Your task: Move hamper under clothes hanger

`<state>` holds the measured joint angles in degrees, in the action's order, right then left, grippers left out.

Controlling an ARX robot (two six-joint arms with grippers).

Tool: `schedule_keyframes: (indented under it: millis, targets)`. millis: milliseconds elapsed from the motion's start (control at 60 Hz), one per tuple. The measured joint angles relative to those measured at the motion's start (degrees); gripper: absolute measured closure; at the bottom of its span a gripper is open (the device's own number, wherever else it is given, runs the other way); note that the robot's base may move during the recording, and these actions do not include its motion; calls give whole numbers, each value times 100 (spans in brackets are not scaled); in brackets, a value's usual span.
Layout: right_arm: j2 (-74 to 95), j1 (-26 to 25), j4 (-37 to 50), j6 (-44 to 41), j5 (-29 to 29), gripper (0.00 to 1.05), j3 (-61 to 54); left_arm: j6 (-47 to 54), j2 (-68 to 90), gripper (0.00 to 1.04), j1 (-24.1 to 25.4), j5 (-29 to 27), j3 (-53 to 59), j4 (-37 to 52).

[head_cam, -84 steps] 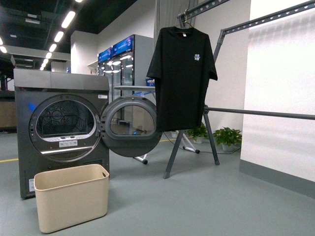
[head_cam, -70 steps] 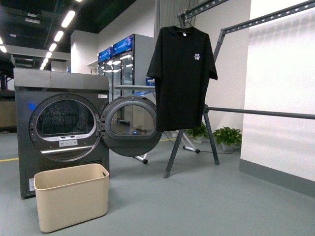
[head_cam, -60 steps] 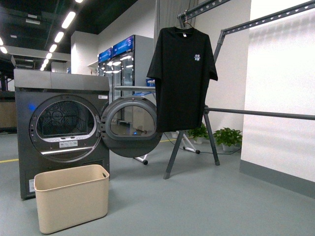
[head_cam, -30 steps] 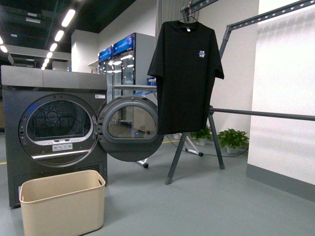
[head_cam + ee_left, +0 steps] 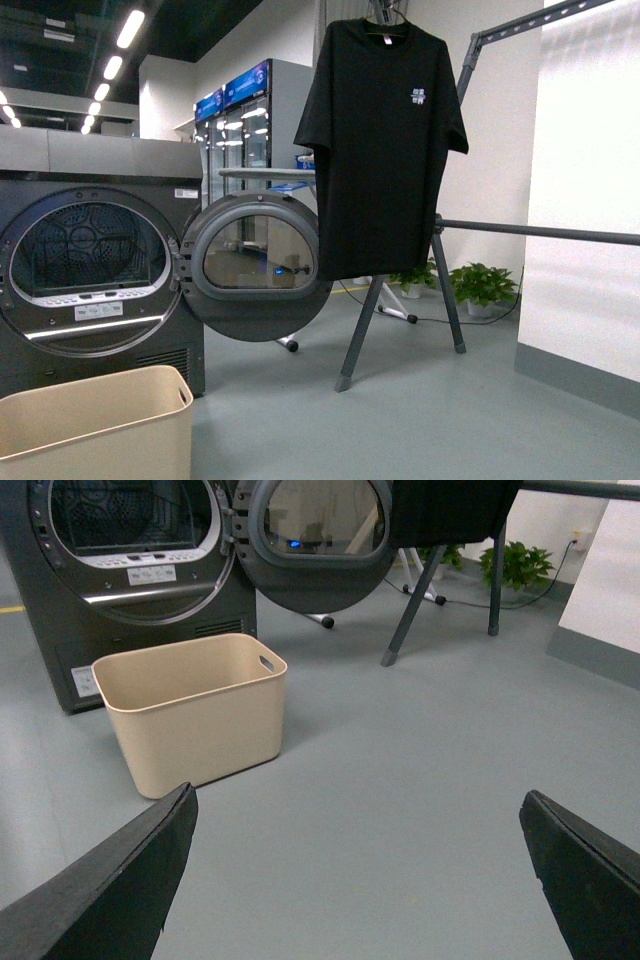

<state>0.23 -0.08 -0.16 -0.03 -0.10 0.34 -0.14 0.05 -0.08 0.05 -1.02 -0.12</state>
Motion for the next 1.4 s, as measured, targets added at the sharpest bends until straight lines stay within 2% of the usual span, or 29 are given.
schedule_keyframes:
  millis: [1400]
  targets:
    - [-2,2,-2,2,4,8,0,0,-7,7,2,-4,-2,4]
